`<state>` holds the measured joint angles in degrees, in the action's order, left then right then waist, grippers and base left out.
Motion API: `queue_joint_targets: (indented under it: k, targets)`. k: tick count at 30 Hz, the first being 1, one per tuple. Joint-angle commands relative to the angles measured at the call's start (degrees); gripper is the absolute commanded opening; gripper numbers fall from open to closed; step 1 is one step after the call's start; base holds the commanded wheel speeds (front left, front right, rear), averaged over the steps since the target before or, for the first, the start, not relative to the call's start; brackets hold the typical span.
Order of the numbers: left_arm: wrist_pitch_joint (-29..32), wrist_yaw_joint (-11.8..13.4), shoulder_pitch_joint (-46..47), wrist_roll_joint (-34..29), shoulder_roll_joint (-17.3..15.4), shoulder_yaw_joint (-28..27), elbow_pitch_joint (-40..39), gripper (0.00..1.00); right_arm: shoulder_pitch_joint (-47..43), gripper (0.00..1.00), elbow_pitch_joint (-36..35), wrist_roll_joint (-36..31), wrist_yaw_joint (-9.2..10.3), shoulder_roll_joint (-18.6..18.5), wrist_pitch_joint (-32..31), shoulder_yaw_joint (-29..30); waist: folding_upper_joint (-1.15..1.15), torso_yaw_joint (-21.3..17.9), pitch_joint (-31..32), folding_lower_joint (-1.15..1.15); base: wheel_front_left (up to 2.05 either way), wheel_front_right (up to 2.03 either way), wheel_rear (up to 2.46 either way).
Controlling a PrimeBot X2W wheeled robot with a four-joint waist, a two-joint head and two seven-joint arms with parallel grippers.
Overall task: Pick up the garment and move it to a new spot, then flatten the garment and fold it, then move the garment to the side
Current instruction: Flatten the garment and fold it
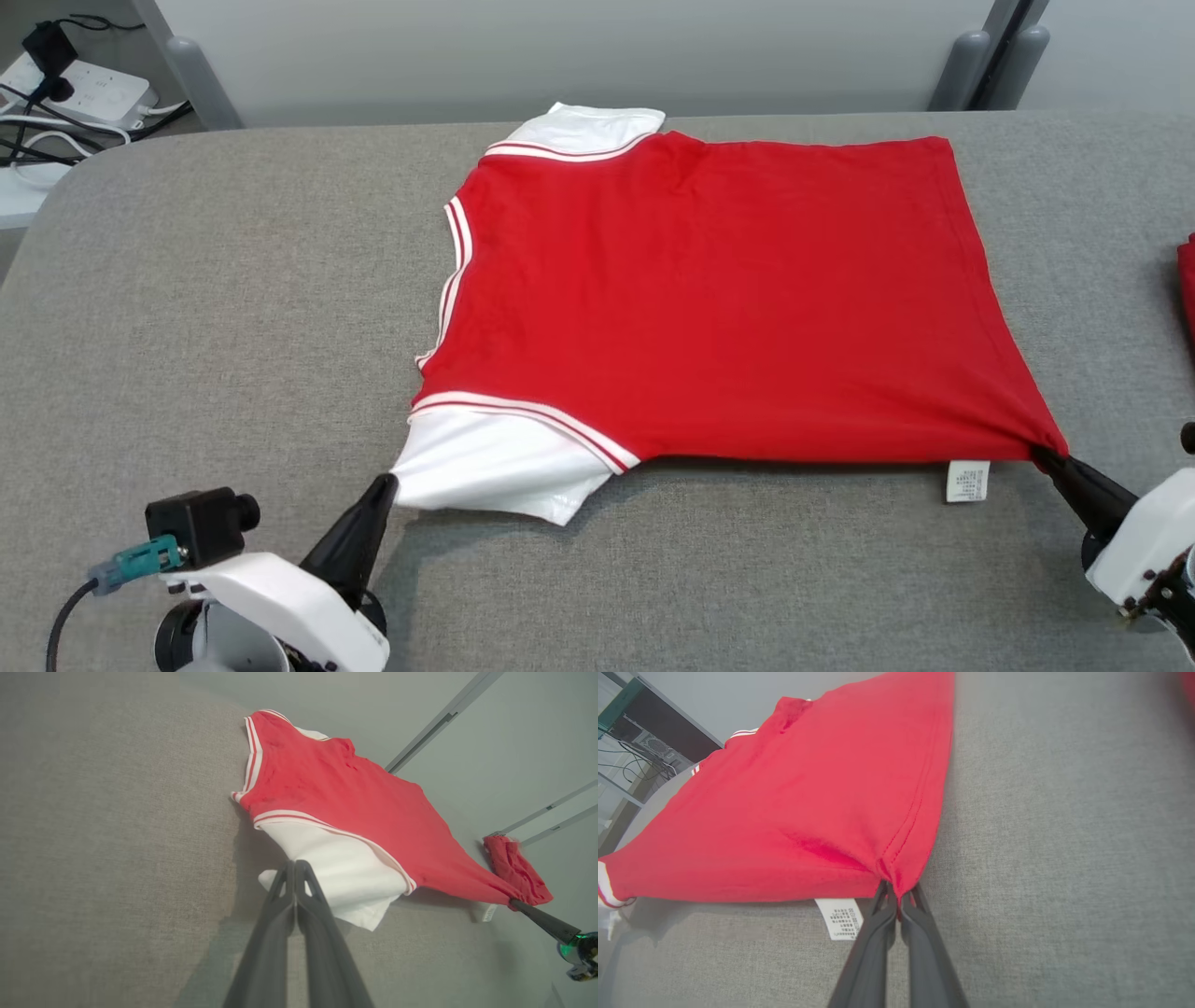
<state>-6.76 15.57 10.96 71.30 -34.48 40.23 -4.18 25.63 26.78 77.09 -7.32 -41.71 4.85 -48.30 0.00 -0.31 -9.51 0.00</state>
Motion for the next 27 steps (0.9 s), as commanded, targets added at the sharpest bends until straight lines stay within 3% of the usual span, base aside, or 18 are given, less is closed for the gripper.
queue_joint_targets:
  k: [1, 5, 10, 15, 27]
  targets:
    - [0.3, 1.4, 0.5, 0.4, -2.8, -2.3, -2.5, 0.0, -2.2, 0.0, -1.3, 0.8, -0.17, -3.2, -0.2, 0.4, 0.0, 0.1, -0.1, 0.0, 0.0, 0.0, 0.0]
    - [3.4, 5.4, -2.3, 1.5, -5.2, -1.6, -8.0, 0.0, -4.8, 0.0, -4.5, 2.0, -0.17, -5.7, -1.8, 0.8, 0.0, 0.2, -0.5, 0.0, 0.0, 0.0, 0.0]
    - [7.0, 7.8, -4.8, 2.9, -7.9, -0.5, -11.7, 0.0, -7.2, 0.0, -7.9, 2.5, -0.17, -8.0, -3.6, 1.2, 0.0, -0.2, -1.3, 0.0, 0.0, 0.0, 0.0]
    - [8.7, 8.4, -6.9, 4.0, -9.2, 0.3, -12.9, 0.0, -9.4, 0.0, -10.0, 3.2, -0.17, -8.7, -6.1, 1.4, 0.0, -0.5, -2.4, 0.0, 0.0, 0.0, 0.0]
    - [10.8, 7.8, -7.4, 5.3, -8.3, 1.8, -8.5, 0.0, -10.5, 0.0, -7.6, -0.5, -0.17, -7.8, -8.4, 2.8, 0.0, -1.0, -3.0, 0.0, 0.0, 0.0, 0.0]
